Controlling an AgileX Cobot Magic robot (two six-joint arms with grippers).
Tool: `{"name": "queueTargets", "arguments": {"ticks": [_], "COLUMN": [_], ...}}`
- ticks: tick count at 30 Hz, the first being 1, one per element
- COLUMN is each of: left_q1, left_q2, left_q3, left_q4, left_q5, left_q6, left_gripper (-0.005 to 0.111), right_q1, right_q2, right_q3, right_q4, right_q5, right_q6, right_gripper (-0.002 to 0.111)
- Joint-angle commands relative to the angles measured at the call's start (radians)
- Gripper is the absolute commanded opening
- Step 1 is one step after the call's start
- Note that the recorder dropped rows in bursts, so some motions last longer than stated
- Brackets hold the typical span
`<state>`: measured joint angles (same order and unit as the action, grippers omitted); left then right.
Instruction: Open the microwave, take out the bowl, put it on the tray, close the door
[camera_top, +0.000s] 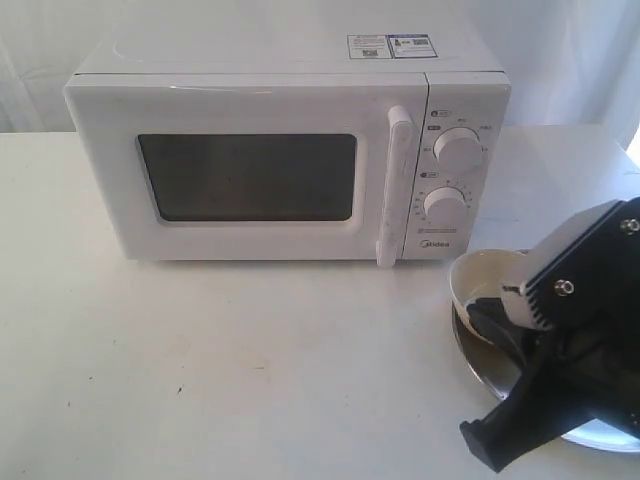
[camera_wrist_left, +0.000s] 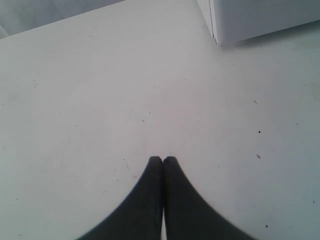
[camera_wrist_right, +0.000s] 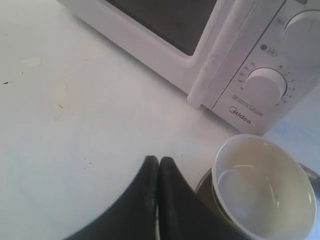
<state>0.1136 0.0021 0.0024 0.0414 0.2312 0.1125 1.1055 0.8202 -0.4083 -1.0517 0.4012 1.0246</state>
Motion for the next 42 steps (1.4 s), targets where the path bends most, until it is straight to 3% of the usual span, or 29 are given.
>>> {"name": "queueTargets", "arguments": {"ticks": [1, 6, 9, 12, 15, 16, 18, 21, 28, 35, 37, 40, 42], "left_q1": [-0.006, -0.006, -0.006, -0.006, -0.006, -0.006, -0.006, -0.006, -0.006, -0.006, -0.006, -0.006, -0.006], "left_q2": [-0.002, -0.002, -0.002, -0.002, -0.002, -0.002, -0.002, -0.002, -0.002, -0.002, -0.002, -0.002, -0.002], "left_q3": [-0.002, -0.002, -0.002, -0.002, -0.002, -0.002, -0.002, -0.002, -0.002, -0.002, -0.002, -0.002, -0.002], "left_q4": [-0.008, -0.008, -0.008, -0.008, -0.008, -0.008, -0.008, -0.008, -0.008, -0.008, -0.008, -0.008, -0.008], "left_q5": [0.002, 0.002, 0.002, 0.002, 0.002, 0.002, 0.002, 0.0, 0.0, 0.002, 0.002, 0.002, 0.002], "left_q6": [-0.003, -0.003, -0.003, -0.003, -0.003, -0.003, -0.003, -0.003, -0.003, -0.003, -0.003, -0.003, -0.003], "left_gripper": [0.0, 0.0, 0.0, 0.0, 0.0, 0.0, 0.0, 0.0, 0.0, 0.0, 0.0, 0.0, 0.0], "right_q1": [0.008, 0.019, 0.002, -0.154, -0.456, -0.563, -0.739, -0.827, -0.841, -0.827, -0.827, -0.827, -0.827], "right_q2": [-0.013, -0.18, -0.417, -0.646, -0.804, -0.82, -0.82, -0.82, -0.82, -0.82, -0.82, -0.82, -0.82], "right_q3": [0.004, 0.034, 0.139, 0.279, 0.408, 0.408, 0.408, 0.408, 0.408, 0.408, 0.408, 0.408, 0.408], "right_q4": [0.009, 0.107, 0.372, 0.462, 0.707, 0.787, 0.869, 0.848, 0.78, 0.74, 0.757, 1.035, 1.091], "right_q5": [-0.009, 0.094, 0.176, -0.051, -0.303, -0.299, -0.106, -0.037, -0.036, -0.044, -0.053, -0.068, -0.068], "right_q6": [0.011, 0.011, 0.02, 0.11, 0.112, 0.112, 0.112, 0.102, 0.084, -0.411, -0.668, -1.165, -1.209], "right_gripper": [0.0, 0.0, 0.0, 0.0, 0.0, 0.0, 0.0, 0.0, 0.0, 0.0, 0.0, 0.0, 0.0]}}
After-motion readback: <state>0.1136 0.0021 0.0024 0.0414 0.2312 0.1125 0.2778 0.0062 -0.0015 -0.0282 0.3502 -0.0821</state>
